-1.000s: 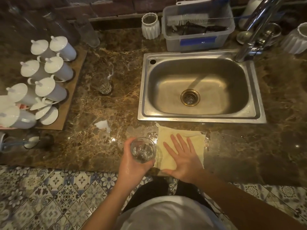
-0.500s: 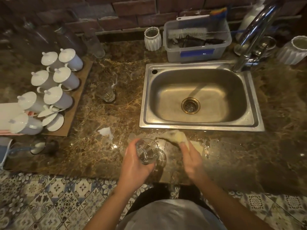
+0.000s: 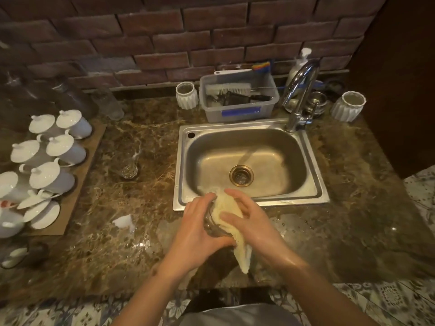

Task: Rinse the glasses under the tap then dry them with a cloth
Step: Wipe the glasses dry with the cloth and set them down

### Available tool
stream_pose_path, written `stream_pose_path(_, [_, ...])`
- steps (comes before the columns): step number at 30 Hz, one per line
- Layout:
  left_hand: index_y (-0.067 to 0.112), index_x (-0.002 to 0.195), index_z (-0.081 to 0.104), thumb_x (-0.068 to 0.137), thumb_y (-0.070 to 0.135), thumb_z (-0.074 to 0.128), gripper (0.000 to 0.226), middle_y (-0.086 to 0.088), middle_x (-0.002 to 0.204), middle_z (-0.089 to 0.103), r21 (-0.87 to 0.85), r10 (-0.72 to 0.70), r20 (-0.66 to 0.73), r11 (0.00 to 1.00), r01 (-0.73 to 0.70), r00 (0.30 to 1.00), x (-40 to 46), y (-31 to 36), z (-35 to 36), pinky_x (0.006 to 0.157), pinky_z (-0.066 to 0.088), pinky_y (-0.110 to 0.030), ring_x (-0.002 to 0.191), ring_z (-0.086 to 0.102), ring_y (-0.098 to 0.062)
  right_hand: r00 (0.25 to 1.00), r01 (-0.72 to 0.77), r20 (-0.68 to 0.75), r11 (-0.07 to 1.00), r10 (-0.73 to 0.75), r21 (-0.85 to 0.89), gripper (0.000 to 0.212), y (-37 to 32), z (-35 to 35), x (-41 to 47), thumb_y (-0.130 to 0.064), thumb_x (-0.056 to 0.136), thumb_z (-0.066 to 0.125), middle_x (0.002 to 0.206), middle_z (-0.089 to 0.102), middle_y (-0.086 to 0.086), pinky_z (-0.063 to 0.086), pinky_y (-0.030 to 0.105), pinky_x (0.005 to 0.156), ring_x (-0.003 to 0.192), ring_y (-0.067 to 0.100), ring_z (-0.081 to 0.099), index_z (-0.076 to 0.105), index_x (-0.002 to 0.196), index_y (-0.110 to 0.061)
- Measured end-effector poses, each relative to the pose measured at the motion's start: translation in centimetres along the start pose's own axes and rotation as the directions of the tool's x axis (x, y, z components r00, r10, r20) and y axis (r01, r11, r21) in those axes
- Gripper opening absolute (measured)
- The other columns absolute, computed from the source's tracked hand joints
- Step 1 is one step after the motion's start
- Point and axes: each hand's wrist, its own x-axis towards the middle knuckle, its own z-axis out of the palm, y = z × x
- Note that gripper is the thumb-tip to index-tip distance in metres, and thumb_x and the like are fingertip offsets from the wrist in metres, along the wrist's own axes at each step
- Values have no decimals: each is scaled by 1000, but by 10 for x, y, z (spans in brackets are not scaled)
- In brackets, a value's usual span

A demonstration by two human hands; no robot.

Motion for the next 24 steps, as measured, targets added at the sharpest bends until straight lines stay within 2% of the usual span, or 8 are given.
stream_pose_path(2, [44, 142, 36, 56, 62, 90, 103, 20, 131, 43, 52, 94, 77, 994, -98, 993, 6, 8, -1, 99, 31, -6, 124, 38, -1, 999, -33, -20, 987, 31, -156, 47, -5, -4, 6, -22, 84, 81, 111, 74, -5, 59, 30, 83, 95, 9, 73, 59, 123, -33])
stream_pose_path(8, [33, 143, 35, 59, 77, 76, 103, 9, 121, 48, 226, 299, 150, 917, -327, 942, 25, 26, -4, 88, 45, -28, 110, 39, -8, 1000, -27, -10, 826, 26, -563, 6, -23, -13, 25, -17, 82, 71, 84, 76, 1, 56, 35, 70, 81, 18, 72, 74, 87, -18])
stream_pose_path(12, [35, 142, 34, 61, 69, 84, 101, 10, 117, 48, 208, 303, 140, 922, -327, 943, 33, 33, -7, 85, 48, -29, 105, 46, -8, 993, -71, -121, 770, -8, -634, 11, -29, -15, 30, -24, 87, 69, 73, 68, -6, 43, 20, 51, 63, 4, 62, 67, 76, -25])
stream_pose_path(14, [37, 145, 34, 60, 65, 88, 104, 17, 115, 44, 145, 275, 139, 945, -294, 951, 36, 33, -10, 84, 47, -22, 102, 48, -1, 997, 9, -54, 813, -50, -583, 12, -35, -17, 26, -26, 93, 64, 80, 71, -5, 47, 21, 60, 71, 5, 65, 66, 81, -28])
stream_pose_path(16, [34, 148, 38, 59, 62, 90, 107, 22, 117, 44, 62, 248, 146, 964, -259, 958, 38, 30, -15, 88, 43, -12, 110, 49, 4, 994, 70, 102, 910, -31, -409, 13, -39, -23, 24, -22, 98, 57, 97, 75, 7, 53, 33, 76, 87, 15, 71, 69, 101, -23])
stream_pose_path(19, [32, 149, 40, 58, 61, 92, 109, 18, 127, 49, 21, 252, 169, 966, -259, 953, 40, 25, -19, 98, 35, -5, 122, 45, 9, 958, -45, 267, 977, 101, -207, 29, -38, -40, 26, -9, 100, 55, 110, 75, 9, 54, 36, 83, 95, 17, 70, 64, 125, -20])
stream_pose_path(21, [33, 151, 40, 59, 64, 90, 109, 17, 131, 49, 46, 267, 187, 959, -280, 945, 40, 26, -21, 102, 39, -10, 122, 47, 8, 962, -23, 248, 940, 113, -339, 24, -41, -46, 30, -13, 97, 61, 108, 76, 6, 57, 43, 88, 97, 23, 73, 69, 119, -19])
stream_pose_path(24, [31, 148, 42, 63, 67, 84, 102, 14, 129, 51, 129, 314, 161, 933, -335, 936, 38, 30, -17, 101, 50, -29, 119, 52, -4, 987, 18, 144, 862, 64, -506, 10, -43, -45, 37, -20, 88, 76, 94, 78, 8, 56, 48, 88, 91, 26, 74, 77, 96, -15])
